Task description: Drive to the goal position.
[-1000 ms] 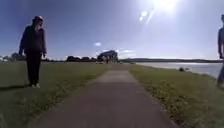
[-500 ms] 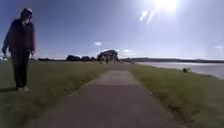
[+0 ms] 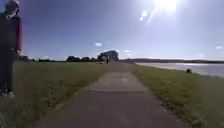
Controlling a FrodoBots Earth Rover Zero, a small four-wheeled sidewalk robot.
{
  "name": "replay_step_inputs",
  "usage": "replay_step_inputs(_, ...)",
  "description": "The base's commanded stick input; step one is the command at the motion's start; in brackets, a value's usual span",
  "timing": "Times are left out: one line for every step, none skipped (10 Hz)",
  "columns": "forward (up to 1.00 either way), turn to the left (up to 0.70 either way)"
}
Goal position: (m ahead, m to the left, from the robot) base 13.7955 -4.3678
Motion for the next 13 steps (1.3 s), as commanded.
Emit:
replay_step_inputs(0.7,0.0)
replay_step_inputs(0.7,0.0)
replay_step_inputs(0.7,0.0)
replay_step_inputs(0.7,0.0)
replay_step_inputs(0.7,0.0)
replay_step_inputs(0.7,0.0)
replay_step_inputs(0.7,0.0)
replay_step_inputs(0.7,0.0)
replay_step_inputs(0.7,0.0)
replay_step_inputs(0.7,0.0)
replay_step_inputs(0.7,0.0)
replay_step_inputs(0.7,0.0)
replay_step_inputs(0.7,0.0)
